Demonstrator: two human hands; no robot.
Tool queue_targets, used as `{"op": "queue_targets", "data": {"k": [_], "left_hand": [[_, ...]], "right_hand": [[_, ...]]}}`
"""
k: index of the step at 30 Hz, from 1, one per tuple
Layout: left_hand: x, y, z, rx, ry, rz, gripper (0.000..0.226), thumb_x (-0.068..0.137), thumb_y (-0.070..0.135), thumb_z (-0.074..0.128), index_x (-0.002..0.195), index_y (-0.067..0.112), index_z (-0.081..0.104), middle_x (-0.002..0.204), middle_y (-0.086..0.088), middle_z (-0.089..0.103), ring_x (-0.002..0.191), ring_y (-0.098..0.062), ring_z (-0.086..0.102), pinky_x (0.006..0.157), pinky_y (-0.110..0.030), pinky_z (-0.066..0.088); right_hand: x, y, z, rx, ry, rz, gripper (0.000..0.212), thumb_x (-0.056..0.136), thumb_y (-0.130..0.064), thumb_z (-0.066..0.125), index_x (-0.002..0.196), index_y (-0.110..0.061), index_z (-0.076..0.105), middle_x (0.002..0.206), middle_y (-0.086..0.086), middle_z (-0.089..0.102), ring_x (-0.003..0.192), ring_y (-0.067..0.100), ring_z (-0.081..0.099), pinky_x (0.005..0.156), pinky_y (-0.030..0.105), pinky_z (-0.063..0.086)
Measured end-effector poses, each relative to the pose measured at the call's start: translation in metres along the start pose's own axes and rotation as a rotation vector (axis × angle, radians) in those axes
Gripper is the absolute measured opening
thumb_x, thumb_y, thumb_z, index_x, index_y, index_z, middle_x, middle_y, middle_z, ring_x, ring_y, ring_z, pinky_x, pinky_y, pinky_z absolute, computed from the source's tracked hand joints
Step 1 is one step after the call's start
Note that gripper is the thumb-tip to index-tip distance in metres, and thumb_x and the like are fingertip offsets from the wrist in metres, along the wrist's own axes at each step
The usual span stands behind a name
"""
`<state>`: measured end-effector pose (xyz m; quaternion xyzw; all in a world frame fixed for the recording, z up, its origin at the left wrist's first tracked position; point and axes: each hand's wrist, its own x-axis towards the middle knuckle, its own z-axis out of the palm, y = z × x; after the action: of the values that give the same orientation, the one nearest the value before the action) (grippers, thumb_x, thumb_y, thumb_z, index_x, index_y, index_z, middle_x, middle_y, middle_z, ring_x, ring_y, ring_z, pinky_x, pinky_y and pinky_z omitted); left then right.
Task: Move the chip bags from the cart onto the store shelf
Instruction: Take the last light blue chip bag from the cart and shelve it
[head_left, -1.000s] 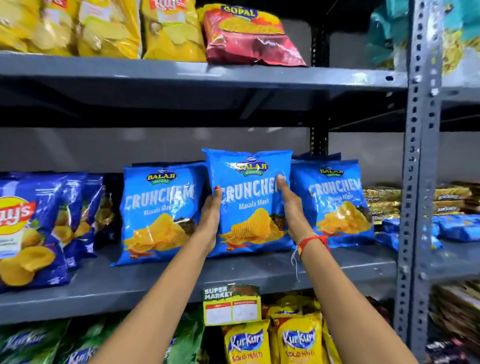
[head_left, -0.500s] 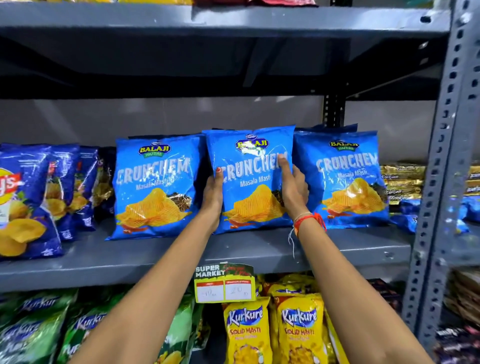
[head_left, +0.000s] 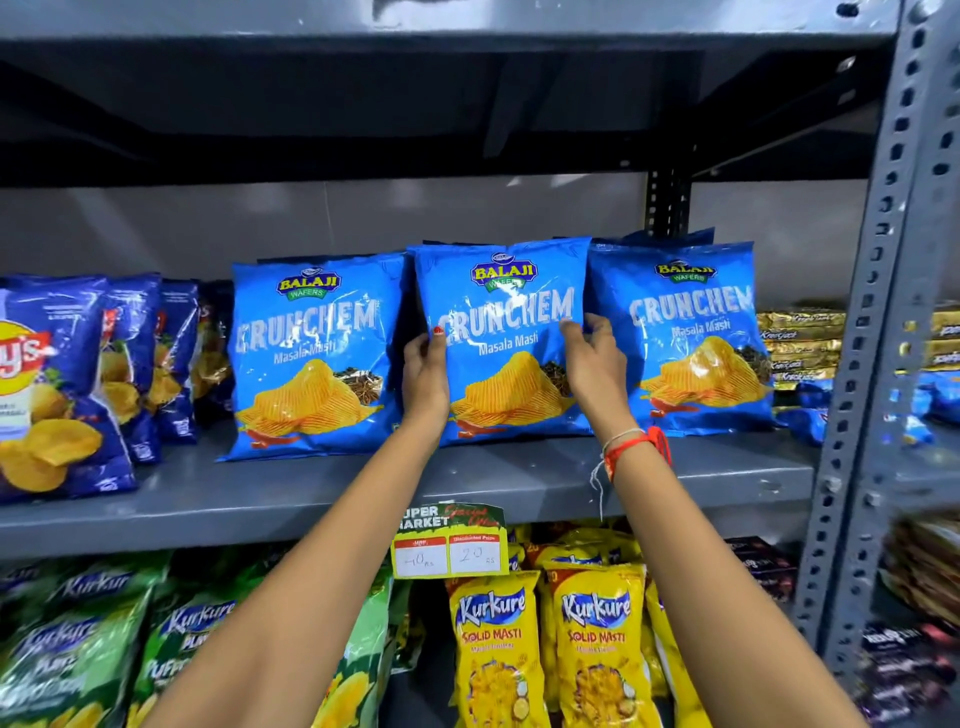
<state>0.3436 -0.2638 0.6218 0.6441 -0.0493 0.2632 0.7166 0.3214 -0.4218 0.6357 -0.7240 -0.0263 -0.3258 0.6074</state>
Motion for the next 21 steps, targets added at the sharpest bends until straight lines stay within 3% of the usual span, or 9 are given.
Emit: {"op": "queue_targets", "data": {"k": [4, 9, 13, 17, 19, 21], "left_hand": [[-0.010, -0.003, 0.002, 0.032, -0.094, -0.005, 0.051, 0.096, 0.042, 0.032, 0.140, 0.016, 0.030, 0.143, -0.009, 0.045, 0.127, -0.026, 0.046, 0.110, -0.045, 0.036], [-0.010, -0.002, 0.002, 0.058, -0.146, -0.039, 0.056, 0.097, 0.044, 0.024, 0.146, 0.018, 0.017, 0.154, -0.004, 0.026, 0.140, -0.024, 0.029, 0.115, -0.040, 0.025], [-0.010, -0.003, 0.002, 0.041, -0.133, -0.047, 0.056, 0.096, 0.047, 0.023, 0.144, 0.019, 0.021, 0.151, -0.005, 0.032, 0.137, -0.025, 0.035, 0.115, -0.044, 0.029], [-0.013, -0.003, 0.001, 0.034, -0.131, -0.024, 0.054, 0.096, 0.045, 0.023, 0.144, 0.019, 0.022, 0.150, -0.005, 0.034, 0.135, -0.024, 0.037, 0.112, -0.039, 0.031], [-0.016, 0.000, 0.000, 0.050, -0.071, 0.026, 0.055, 0.096, 0.044, 0.027, 0.144, 0.019, 0.024, 0.150, -0.003, 0.034, 0.135, -0.020, 0.036, 0.112, -0.037, 0.031], [-0.023, 0.008, -0.007, 0.021, 0.062, 0.112, 0.047, 0.096, 0.036, 0.035, 0.139, 0.016, 0.035, 0.135, 0.000, 0.047, 0.121, -0.013, 0.044, 0.100, -0.028, 0.035]], "right_hand": [[-0.010, 0.004, -0.001, -0.076, -0.071, 0.038, 0.054, 0.097, -0.036, 0.042, 0.142, -0.009, 0.030, 0.138, 0.017, 0.050, 0.127, 0.036, 0.045, 0.097, 0.038, 0.035], [-0.017, 0.005, -0.002, -0.084, -0.072, 0.038, 0.056, 0.096, -0.034, 0.043, 0.144, -0.010, 0.027, 0.145, 0.017, 0.044, 0.131, 0.037, 0.040, 0.104, 0.041, 0.033], [-0.016, 0.004, -0.003, -0.054, -0.092, 0.046, 0.055, 0.097, -0.034, 0.042, 0.144, -0.010, 0.026, 0.144, 0.016, 0.044, 0.130, 0.036, 0.041, 0.101, 0.037, 0.033], [-0.015, 0.007, -0.004, -0.033, -0.120, 0.061, 0.056, 0.096, -0.036, 0.043, 0.144, -0.012, 0.026, 0.144, 0.014, 0.045, 0.131, 0.035, 0.041, 0.099, 0.035, 0.032], [-0.018, 0.006, -0.002, -0.067, -0.035, 0.009, 0.058, 0.095, -0.032, 0.047, 0.144, -0.010, 0.027, 0.146, 0.017, 0.042, 0.134, 0.035, 0.038, 0.107, 0.038, 0.031], [-0.029, 0.000, 0.004, -0.095, 0.104, -0.125, 0.054, 0.092, -0.025, 0.052, 0.140, -0.006, 0.034, 0.142, 0.019, 0.044, 0.132, 0.034, 0.039, 0.108, 0.038, 0.030]]}}
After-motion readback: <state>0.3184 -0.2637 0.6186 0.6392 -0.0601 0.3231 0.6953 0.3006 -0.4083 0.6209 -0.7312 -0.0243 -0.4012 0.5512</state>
